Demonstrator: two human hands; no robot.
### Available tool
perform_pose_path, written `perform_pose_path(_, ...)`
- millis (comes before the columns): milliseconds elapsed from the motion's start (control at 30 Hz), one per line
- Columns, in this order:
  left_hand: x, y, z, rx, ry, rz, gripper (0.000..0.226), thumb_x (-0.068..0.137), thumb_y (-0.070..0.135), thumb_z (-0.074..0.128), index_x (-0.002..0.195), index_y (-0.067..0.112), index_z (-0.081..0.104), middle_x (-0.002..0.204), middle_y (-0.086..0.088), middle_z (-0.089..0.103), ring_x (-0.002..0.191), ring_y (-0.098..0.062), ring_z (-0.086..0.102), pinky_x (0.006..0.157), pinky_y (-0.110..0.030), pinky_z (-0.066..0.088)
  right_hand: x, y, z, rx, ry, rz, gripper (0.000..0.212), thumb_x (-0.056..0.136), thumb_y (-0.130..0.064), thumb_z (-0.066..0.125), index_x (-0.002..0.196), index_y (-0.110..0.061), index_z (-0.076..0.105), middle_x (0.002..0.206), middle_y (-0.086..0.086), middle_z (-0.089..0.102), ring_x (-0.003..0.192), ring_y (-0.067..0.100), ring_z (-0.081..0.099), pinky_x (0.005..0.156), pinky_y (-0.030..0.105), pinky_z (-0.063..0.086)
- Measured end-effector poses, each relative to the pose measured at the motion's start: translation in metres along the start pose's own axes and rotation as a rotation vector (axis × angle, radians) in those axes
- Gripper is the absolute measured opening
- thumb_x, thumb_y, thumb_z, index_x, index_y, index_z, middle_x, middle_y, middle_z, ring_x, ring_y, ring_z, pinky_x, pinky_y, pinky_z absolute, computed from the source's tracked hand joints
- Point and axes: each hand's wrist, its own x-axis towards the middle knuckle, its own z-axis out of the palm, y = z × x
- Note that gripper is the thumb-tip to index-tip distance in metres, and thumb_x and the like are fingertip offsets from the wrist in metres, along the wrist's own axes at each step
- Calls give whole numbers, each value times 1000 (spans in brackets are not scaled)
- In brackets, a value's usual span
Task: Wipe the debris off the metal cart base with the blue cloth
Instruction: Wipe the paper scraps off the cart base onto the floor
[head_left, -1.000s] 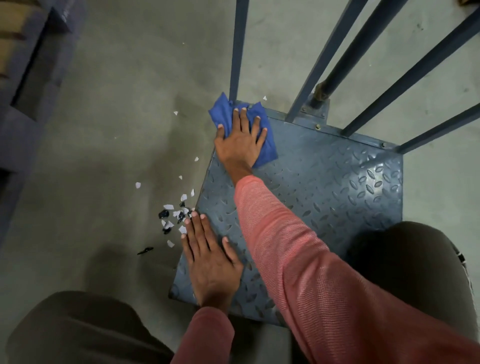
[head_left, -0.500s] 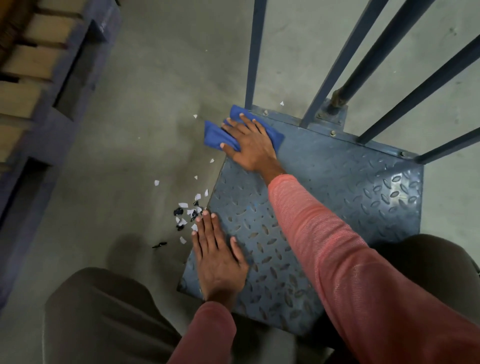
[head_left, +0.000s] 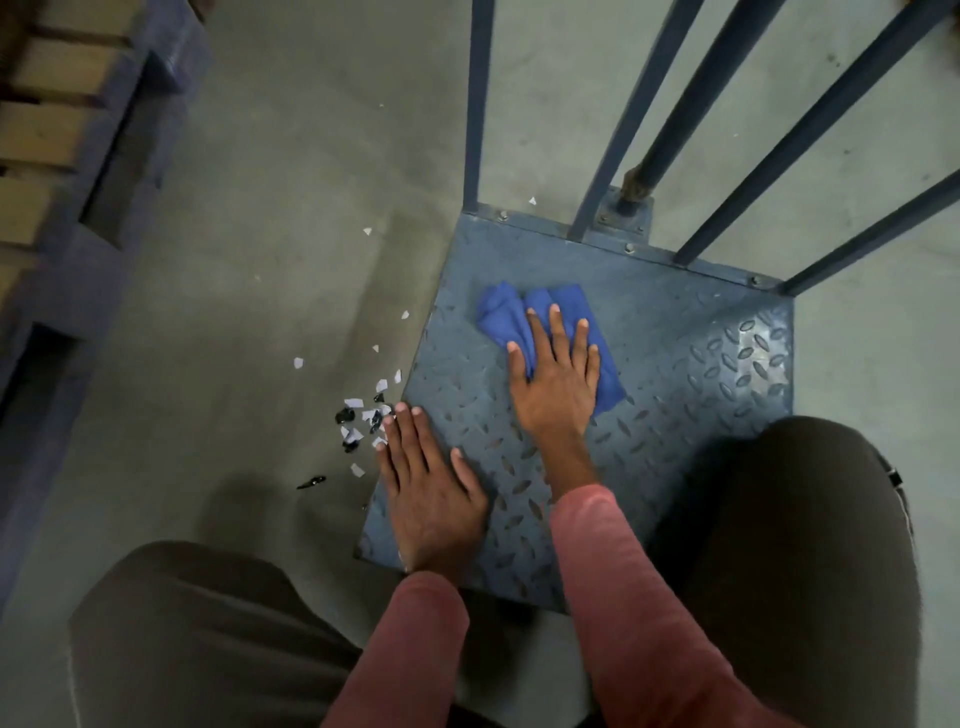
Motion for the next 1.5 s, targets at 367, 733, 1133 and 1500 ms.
perform_pose_path(367,9,1,5,90,-47,206,70,103,28,28,164,-4,14,174,-19,9,163,-31,2,132,-48,6,-30,63,-15,-17,-157,-667,61,99,-71,27,154,-46,33,167,-10,25,156,30,15,122,56,24)
perform_pose_path(733,37,116,39,34,-181,508,86,92,42,36,160,-9,23,171,-27,14,161,-40,11,130,-52,8,78,85,-37,-70,-216,-396,69,94,-72,26,158,-45,25,168,-12,18,157,27,10,126,51,11)
perform_pose_path(1133,37,124,42,93,-124,493,93,91,45,49,166,4,14,176,-12,5,163,-27,-2,131,-52,9,107,188,-83,-121,-160,292,87,96,-76,19,163,-21,9,171,7,9,157,35,6,127,52,7)
perform_pose_path(1500,37,127,43,69,-118,474,90,90,47,36,165,1,15,175,-14,7,163,-29,1,131,-53,10,135,61,-52,-82,-193,324,69,107,-39,30,160,-1,9,168,21,9,154,45,4,127,51,4)
